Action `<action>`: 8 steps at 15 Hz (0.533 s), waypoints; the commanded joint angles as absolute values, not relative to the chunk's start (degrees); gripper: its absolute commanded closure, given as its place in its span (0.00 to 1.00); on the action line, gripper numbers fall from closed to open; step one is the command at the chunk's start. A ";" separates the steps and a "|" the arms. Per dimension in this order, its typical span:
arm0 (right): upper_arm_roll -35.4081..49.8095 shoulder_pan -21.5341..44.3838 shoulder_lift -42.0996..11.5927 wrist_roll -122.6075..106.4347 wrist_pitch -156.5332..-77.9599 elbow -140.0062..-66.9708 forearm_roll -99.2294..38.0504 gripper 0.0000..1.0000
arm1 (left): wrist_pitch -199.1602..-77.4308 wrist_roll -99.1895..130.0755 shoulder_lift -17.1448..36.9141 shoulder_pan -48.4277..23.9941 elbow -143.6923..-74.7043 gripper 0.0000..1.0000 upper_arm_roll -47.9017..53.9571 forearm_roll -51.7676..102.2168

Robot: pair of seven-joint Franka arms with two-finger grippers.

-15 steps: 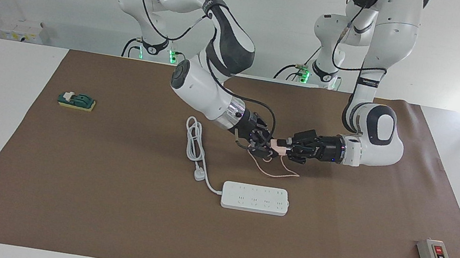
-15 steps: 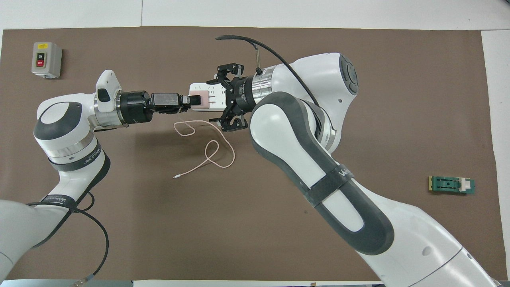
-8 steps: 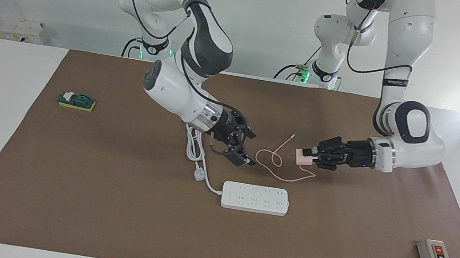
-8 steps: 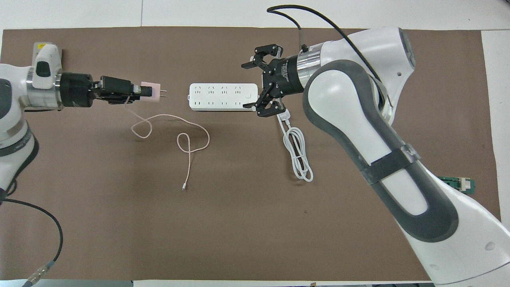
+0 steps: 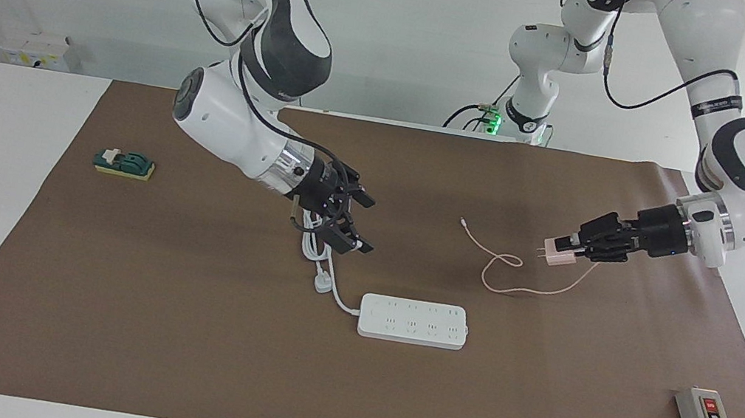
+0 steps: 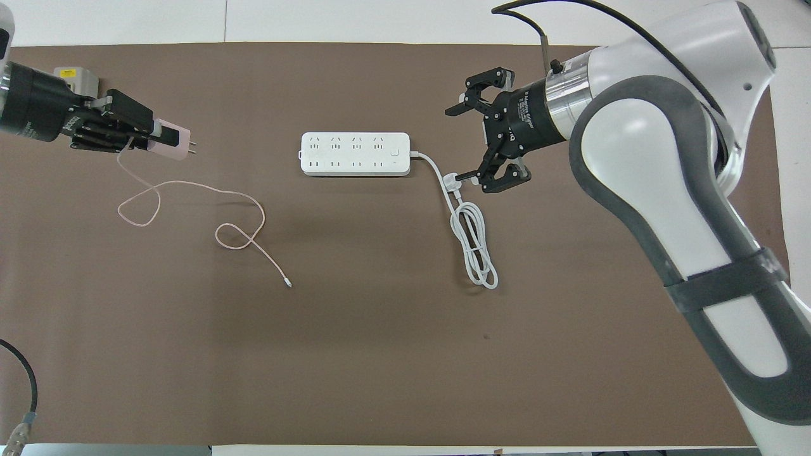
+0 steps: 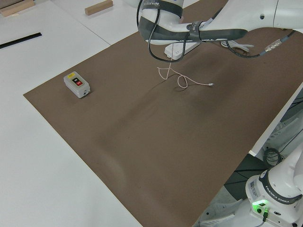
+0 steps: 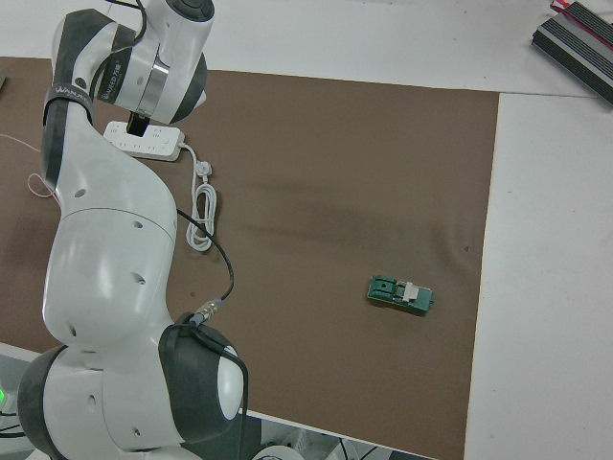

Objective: Plug charger into power strip
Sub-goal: 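Pull the charger away with the left gripper while the right gripper withdraws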

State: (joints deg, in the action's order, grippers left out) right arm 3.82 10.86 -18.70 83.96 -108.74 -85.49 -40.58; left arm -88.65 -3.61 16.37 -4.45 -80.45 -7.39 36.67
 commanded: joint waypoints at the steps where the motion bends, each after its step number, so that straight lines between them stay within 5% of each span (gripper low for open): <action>1: 4.39 7.66 -15.91 79.57 -104.78 -87.10 -37.71 0.00 | -86.84 -2.55 16.78 -5.88 -76.75 1.00 -7.47 26.77; 8: 4.39 2.03 -11.70 56.99 -93.62 -87.01 -27.97 0.00 | -88.33 6.83 16.26 -7.56 -73.04 1.00 -7.47 16.52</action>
State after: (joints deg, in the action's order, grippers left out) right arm 3.78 3.70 -14.00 64.09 -95.60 -85.49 -31.09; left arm -88.54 2.28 16.15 -6.73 -74.81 -7.25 18.36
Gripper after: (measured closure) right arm 0.000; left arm 0.674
